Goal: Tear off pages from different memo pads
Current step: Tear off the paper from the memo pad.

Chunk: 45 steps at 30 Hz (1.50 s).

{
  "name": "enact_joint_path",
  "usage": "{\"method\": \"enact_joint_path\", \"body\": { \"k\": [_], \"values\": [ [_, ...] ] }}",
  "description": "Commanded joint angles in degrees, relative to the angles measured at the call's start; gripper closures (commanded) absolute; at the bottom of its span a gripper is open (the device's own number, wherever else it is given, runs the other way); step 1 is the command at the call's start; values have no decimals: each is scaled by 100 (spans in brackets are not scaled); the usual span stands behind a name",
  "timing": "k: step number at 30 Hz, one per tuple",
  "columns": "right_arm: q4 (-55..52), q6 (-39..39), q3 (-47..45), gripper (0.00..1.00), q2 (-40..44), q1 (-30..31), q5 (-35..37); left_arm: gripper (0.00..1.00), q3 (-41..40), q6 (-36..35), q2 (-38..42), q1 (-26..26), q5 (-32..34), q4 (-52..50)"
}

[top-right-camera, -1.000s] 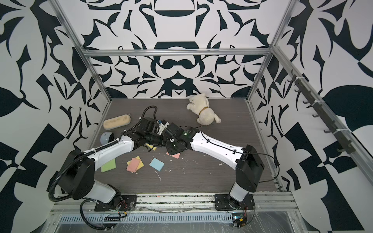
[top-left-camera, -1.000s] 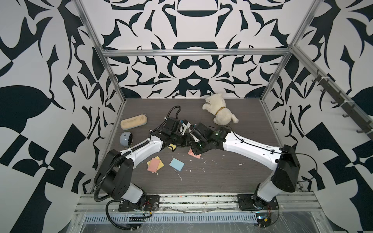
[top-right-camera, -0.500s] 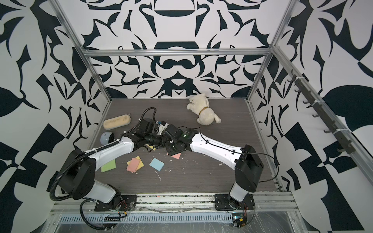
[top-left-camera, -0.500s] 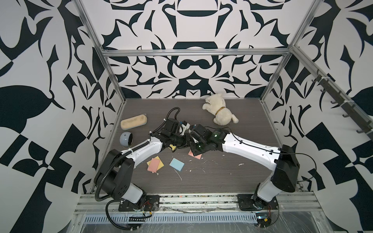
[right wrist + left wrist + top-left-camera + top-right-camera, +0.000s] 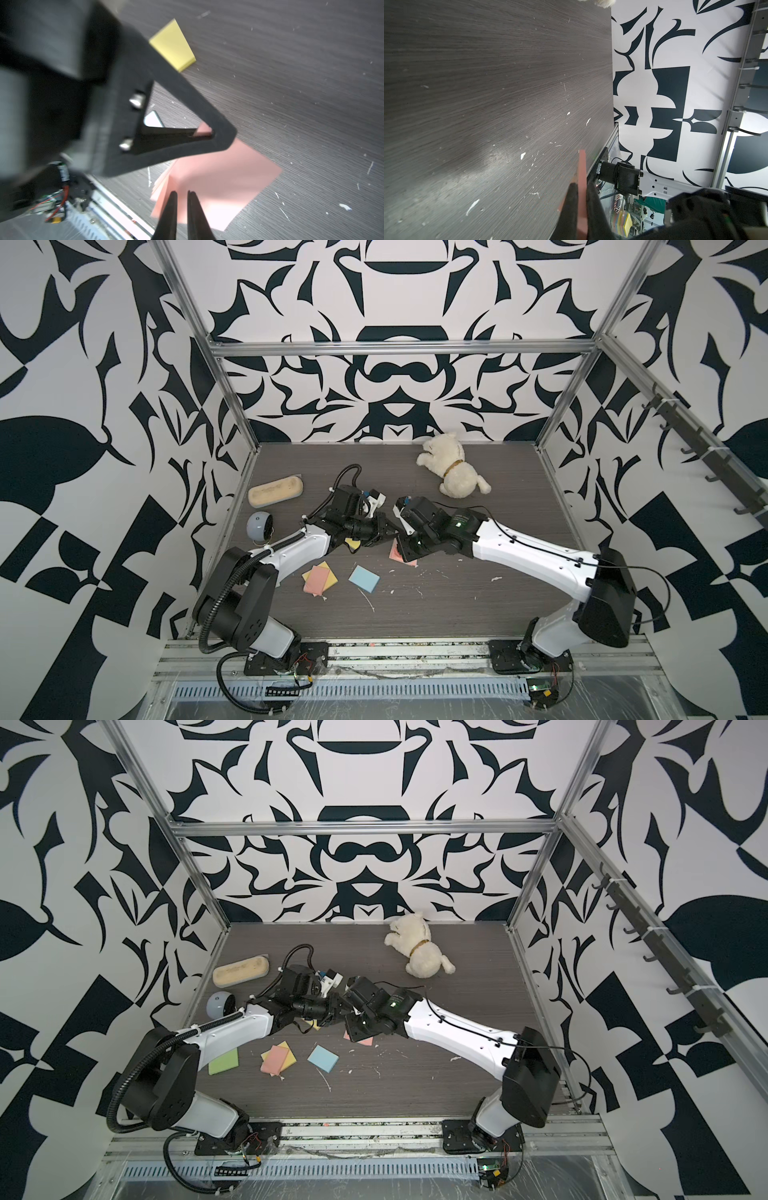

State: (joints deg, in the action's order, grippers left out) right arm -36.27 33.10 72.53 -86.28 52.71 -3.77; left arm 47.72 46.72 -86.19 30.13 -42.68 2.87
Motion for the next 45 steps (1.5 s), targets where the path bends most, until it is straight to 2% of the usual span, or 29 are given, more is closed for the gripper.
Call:
{"method": "enact_joint_path", "body": {
  "k": [1, 8, 11, 40, 45],
  "values": [
    [265, 161, -59, 81, 431, -231, -358, 100, 109, -242, 57, -6, -21, -293],
    [-169, 25, 244, 61, 157, -4, -235, 100, 191, -181, 19, 4, -30, -408],
    [-270, -56, 391, 59, 15, 86, -194, 100, 186, -179, 28, 2, -30, -402],
    [-478, -269, 507, 65, -280, 193, -195, 100, 151, -183, 49, 2, -28, -323],
    [-568, -289, 527, 71, -328, 190, -17, 100, 167, -179, 57, 6, -30, -331]
  ]
}}
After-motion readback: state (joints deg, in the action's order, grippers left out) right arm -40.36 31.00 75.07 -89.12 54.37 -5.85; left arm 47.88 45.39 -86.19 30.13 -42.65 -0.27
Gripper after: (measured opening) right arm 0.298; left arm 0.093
